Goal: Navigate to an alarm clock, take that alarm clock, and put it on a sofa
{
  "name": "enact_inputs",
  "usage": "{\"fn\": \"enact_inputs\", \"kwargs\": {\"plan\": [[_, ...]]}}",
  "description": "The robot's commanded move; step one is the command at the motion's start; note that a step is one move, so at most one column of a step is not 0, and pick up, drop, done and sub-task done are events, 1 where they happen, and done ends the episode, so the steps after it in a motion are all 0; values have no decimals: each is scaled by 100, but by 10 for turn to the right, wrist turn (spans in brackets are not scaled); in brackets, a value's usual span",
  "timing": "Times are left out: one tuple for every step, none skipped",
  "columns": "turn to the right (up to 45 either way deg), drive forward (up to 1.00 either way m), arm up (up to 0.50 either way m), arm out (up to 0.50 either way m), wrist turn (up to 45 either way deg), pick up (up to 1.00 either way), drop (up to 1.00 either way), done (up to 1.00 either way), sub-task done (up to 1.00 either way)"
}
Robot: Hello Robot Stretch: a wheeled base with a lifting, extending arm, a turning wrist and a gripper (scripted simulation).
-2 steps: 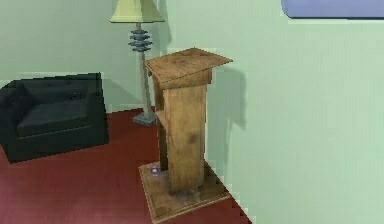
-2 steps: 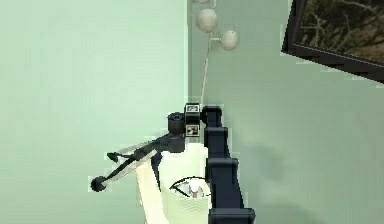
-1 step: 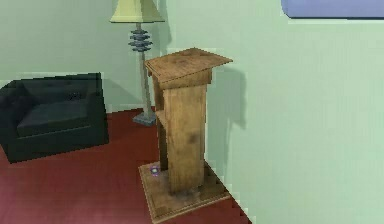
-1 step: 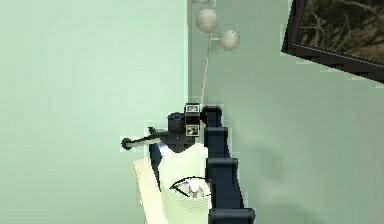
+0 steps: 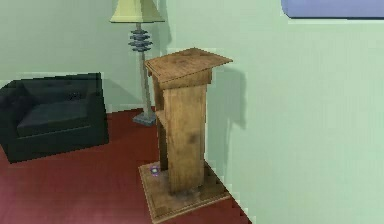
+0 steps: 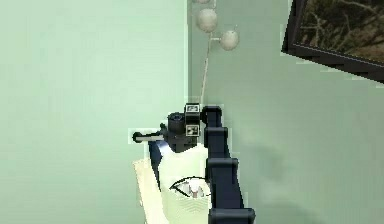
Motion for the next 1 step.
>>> {"fn": "enact_inputs", "kwargs": {"plan": [[0,0,-30,0,0,0,0,0,0]]}}
